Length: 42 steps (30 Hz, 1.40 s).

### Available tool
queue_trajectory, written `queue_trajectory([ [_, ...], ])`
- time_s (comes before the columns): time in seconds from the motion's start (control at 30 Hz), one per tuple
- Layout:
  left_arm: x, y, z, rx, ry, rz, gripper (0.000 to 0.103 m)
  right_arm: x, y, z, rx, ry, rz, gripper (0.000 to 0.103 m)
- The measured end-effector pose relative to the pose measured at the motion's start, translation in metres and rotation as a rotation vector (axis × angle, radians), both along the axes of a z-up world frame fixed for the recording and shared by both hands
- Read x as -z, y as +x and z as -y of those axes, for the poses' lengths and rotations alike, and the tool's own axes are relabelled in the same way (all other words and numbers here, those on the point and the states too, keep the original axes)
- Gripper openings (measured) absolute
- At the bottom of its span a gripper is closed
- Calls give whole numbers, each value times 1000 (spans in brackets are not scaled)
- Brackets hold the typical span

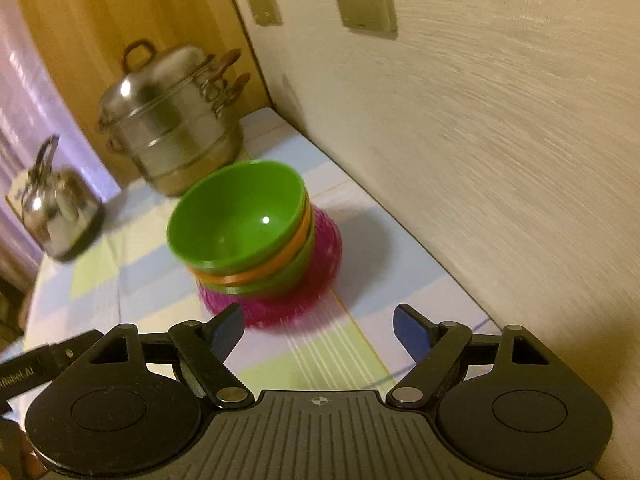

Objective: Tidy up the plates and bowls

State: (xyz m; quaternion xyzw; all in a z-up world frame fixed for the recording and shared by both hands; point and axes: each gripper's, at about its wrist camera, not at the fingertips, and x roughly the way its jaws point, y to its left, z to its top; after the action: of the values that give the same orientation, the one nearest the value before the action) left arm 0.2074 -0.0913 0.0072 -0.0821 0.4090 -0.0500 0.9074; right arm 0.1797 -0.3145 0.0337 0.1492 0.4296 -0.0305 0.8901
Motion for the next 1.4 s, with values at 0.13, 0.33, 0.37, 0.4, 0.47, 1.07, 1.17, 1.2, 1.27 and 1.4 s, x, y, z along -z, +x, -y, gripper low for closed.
queue_trajectory([
  [0.13,-1,-21,-5,14,-17,1,96,-1,-18,-13,-27,-54,4,81],
  [0.33,-3,-46,-3,60,-5,-11,96,-3,-43,-23,-43,-91,15,81],
  [0.37,-2,-48,-3,61,2,-14,96,-3,-46,-24,-44,-95,18,81],
  [0.4,-2,-51,-2,61,12,-17,96,-4,-50,-25,-45,-97,21,81],
  [0.47,-1,-56,0,56,22,-18,96,-5,-56,-25,-47,-99,25,81],
  [1.07,0,-73,14,57,6,-20,96,-5,-74,-24,-52,-100,22,81],
  [1.17,1,-74,14,56,10,-24,96,-5,-74,-24,-53,-100,20,81],
  [1.2,1,-74,15,58,12,-24,96,-5,-74,-24,-56,-101,19,81],
  [1.27,2,-75,17,62,26,-21,96,-5,-74,-26,-61,-101,19,81],
  [1.4,4,-76,19,71,45,-15,96,-5,-74,-29,-70,-114,20,81],
])
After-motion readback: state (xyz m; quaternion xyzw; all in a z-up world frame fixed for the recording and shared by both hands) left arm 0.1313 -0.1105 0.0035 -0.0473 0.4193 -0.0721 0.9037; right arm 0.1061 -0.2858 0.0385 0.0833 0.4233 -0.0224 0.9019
